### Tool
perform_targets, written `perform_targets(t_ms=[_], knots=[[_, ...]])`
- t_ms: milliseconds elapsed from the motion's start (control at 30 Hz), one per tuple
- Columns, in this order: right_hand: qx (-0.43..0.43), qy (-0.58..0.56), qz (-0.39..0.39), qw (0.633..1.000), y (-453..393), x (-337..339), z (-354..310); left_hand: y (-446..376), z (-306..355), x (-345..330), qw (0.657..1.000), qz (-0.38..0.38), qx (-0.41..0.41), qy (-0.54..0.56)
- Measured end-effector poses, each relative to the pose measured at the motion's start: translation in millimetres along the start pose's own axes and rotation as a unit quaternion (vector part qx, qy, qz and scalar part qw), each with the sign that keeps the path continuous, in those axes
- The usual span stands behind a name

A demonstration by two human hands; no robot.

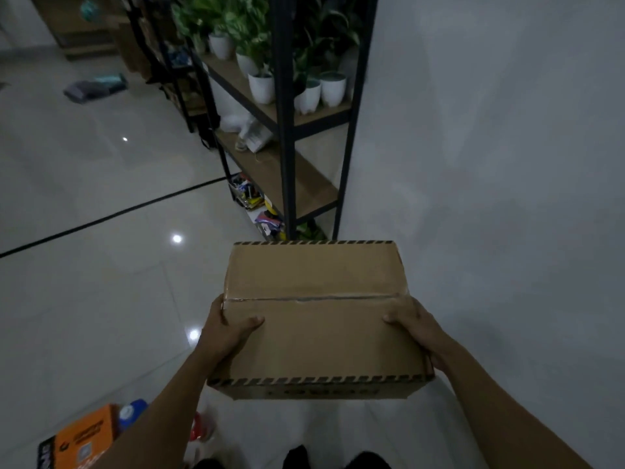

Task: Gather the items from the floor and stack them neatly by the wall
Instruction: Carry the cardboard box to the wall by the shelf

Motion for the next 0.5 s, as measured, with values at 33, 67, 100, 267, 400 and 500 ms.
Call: perform_targets(t_ms=[33, 67, 100, 267, 400, 500], knots=[[-0.006, -0.003, 0.003, 1.000, -13.9, 3.4, 1.6, -14.8, 7.1, -5.6, 1.000, -0.003, 0.004, -0.006], [-0.013, -0.011, 0.003, 1.000, -29.9, 6.5, 4.3, -29.9, 15.4, -11.4, 1.000, -0.009, 0.011, -0.015], [-0.020, -0.020, 0.003, 1.000, -44.8, 8.1, 3.3, -46.8, 23.0, -16.4, 0.999, -0.015, 0.020, -0.022], [-0.052, -0.027, -0.003, 0.998, -128.2, 11.8, 16.7, -130.8, 43.5, -48.4, 0.997, -0.036, 0.055, -0.037], [-0.104, -0.035, 0.016, 0.994, -201.5, 4.5, 50.7, -220.7, 34.6, -84.3, 0.993, -0.060, 0.090, -0.053], [-0.156, -0.062, 0.027, 0.985, -255.2, -4.8, 102.5, -287.1, 16.9, -120.4, 0.986, -0.084, 0.112, -0.089]])
Point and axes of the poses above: each hand's wrist, its own y-axis away from the middle knuckle, its own x-axis out of the back of the hand, z = x × y, the point moved 4 cm from there along -y, towards the middle knuckle, and after that the axes turned 8 degrees about x, right-handed, at the moved point
